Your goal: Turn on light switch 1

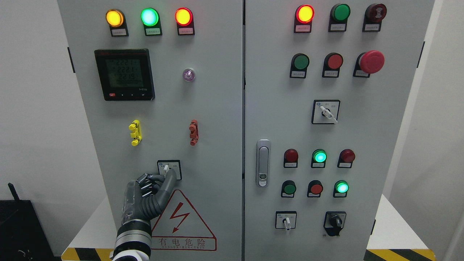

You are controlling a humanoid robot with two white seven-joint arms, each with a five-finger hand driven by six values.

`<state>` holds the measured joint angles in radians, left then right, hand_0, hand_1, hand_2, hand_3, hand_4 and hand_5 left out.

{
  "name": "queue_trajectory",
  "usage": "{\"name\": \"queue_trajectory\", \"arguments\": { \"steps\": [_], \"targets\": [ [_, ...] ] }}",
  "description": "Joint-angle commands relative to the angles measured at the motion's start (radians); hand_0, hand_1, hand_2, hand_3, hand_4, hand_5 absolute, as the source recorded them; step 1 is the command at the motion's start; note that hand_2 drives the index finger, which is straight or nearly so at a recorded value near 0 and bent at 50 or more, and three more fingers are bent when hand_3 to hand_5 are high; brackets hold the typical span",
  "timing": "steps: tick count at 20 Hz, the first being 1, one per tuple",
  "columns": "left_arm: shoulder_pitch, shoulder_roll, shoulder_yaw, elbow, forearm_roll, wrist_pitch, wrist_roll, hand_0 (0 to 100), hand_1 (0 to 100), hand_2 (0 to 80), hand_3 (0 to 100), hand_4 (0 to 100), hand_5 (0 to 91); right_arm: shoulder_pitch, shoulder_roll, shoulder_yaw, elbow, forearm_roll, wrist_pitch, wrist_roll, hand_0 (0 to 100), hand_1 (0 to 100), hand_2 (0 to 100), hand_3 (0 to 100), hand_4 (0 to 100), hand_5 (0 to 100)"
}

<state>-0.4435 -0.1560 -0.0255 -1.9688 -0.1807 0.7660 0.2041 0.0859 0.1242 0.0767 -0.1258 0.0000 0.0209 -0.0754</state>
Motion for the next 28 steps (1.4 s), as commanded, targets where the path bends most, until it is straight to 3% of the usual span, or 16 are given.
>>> {"name": "queue_trajectory", "arguments": {
  "steps": [1,12,19,23,28],
  "targets": [
    [-0.001,0.0,-0.01,0.001,0.003,-0.008,-0.009,77,62,60.5,96,95,85.1,0.0,0.0,0.0,0.0,-0.025,0.001,0.0,0,0,0,0,0,0],
    [-0.001,0.0,-0.008,0.001,0.004,-0.008,-0.011,84,56,59.9,96,95,85.0,0.0,0.0,0.0,0.0,-0.025,0.001,0.0,0,0,0,0,0,0],
    [-0.001,0.0,-0.01,0.001,0.003,-0.008,-0.009,73,50,59.2,97,95,85.0,0.0,0.0,0.0,0.0,-0.025,0.001,0.0,0,0,0,0,0,0],
    [-0.001,0.0,-0.008,0.001,0.003,-0.008,-0.009,62,44,59.2,97,95,84.9,0.0,0.0,0.0,0.0,-0.025,0.001,0.0,0,0,0,0,0,0],
    [-0.001,0.0,-0.008,0.001,0.003,-0.008,-0.009,58,43,59.2,97,95,84.9,0.0,0.0,0.0,0.0,-0.025,0.001,0.0,0,0,0,0,0,0]
  ]
}}
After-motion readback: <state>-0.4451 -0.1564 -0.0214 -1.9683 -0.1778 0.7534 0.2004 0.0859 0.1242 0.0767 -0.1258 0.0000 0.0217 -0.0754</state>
